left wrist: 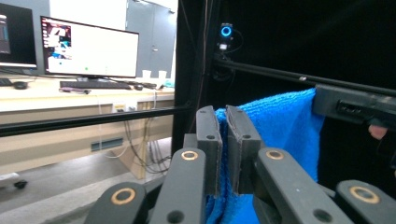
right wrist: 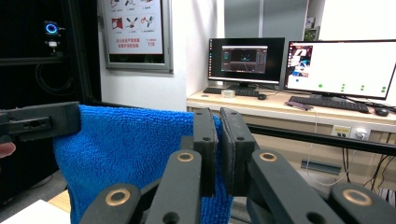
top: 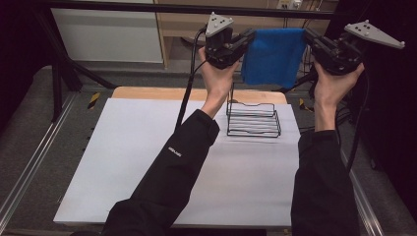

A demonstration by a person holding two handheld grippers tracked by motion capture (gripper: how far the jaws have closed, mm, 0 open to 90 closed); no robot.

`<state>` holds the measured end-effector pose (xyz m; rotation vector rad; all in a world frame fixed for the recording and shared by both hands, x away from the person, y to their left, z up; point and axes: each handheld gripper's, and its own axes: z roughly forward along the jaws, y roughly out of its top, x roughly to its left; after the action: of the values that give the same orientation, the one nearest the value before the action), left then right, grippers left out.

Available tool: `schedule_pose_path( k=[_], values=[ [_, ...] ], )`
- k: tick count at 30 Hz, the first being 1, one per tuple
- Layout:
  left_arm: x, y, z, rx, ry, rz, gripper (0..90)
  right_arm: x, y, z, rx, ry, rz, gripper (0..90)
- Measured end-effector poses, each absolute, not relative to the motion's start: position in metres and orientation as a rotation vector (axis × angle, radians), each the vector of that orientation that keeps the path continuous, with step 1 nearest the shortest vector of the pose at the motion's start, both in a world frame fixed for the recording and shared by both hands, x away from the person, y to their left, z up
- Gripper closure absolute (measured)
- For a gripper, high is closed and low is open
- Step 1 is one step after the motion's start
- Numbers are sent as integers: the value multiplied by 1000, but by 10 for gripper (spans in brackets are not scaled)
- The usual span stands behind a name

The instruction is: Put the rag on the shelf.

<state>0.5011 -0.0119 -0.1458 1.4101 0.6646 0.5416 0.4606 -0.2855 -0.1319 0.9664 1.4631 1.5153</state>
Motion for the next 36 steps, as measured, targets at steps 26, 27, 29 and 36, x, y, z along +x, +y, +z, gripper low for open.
schedule_pose_path(
  k=[26,27,29,36],
  values=[
    [539,-12,-167,1490,684,606,842,511,-279,-151,1023,1526,1451,861],
    [539,-12,-169,1491,683,605,842,511,-280,-153,1026,1531,1449,861],
    [540,-13,-171,1497,686,605,842,510,-280,-158,1028,1534,1450,861],
    [537,-15,-186,1532,659,586,843,507,-287,-175,1054,1555,1446,860]
  ],
)
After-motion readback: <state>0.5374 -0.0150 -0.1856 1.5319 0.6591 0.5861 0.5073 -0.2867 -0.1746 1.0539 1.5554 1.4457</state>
